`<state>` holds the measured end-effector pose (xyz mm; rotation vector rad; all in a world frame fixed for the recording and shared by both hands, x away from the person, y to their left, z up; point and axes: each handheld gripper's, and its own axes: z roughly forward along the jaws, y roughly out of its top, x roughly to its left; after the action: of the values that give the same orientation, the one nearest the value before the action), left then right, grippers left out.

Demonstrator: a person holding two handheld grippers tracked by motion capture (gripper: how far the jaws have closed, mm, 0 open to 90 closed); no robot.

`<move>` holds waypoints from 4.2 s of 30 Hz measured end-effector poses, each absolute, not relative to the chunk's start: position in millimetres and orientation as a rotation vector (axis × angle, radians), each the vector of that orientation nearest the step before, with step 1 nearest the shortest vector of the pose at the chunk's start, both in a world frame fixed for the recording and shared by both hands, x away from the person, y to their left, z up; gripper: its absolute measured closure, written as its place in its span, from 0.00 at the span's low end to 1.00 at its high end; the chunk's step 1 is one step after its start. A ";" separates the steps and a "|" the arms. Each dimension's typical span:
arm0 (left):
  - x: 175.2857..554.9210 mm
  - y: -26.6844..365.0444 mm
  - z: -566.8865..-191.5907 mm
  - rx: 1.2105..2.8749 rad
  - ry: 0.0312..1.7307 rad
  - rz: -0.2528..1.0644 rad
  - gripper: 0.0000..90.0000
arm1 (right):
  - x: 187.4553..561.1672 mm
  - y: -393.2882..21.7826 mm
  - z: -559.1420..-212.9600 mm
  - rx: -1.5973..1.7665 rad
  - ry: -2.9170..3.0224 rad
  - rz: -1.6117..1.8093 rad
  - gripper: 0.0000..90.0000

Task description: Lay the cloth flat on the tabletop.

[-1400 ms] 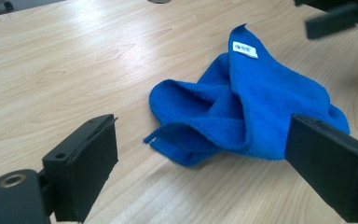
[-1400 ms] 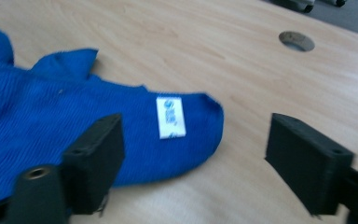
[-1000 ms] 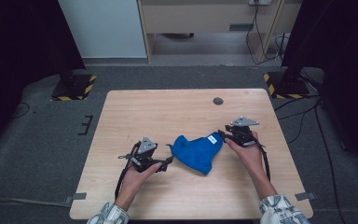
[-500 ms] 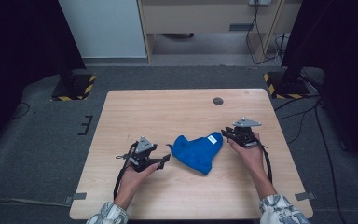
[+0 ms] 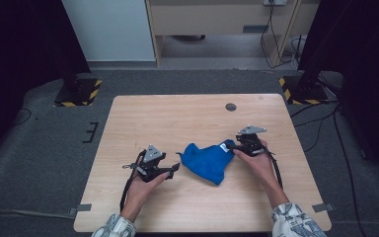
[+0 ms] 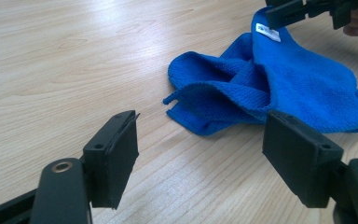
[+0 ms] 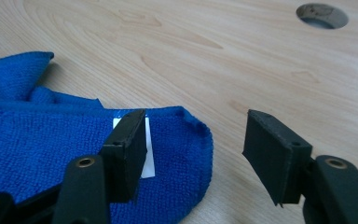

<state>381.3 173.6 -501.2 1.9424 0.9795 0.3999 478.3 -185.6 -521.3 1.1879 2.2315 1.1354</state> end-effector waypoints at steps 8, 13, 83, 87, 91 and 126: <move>383.0 176.8 -500.4 1.943 0.986 0.411 0.30 | 472.6 -182.9 -521.9 1.168 2.264 1.169 0.92; 385.8 179.2 -501.0 1.950 0.997 0.427 0.31 | 461.9 -185.6 -515.5 1.146 2.251 1.178 0.99; 434.0 149.4 -514.5 1.982 1.005 0.328 0.93 | 429.7 -230.8 -507.7 1.226 2.200 1.089 1.00; 432.1 157.6 -511.4 1.976 1.031 0.353 0.94 | 427.3 -230.2 -509.0 1.224 2.214 1.085 1.00; 433.0 165.2 -510.6 1.957 1.056 0.347 0.94 | 426.4 -228.4 -510.6 1.227 2.224 1.075 1.00; 428.0 164.5 -504.2 1.987 1.023 0.375 0.94 | 432.5 -221.7 -513.3 1.265 2.243 1.144 0.99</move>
<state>428.0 164.5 -504.2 1.9868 1.0231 0.3751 432.5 -221.7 -513.3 1.2649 2.2432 1.1440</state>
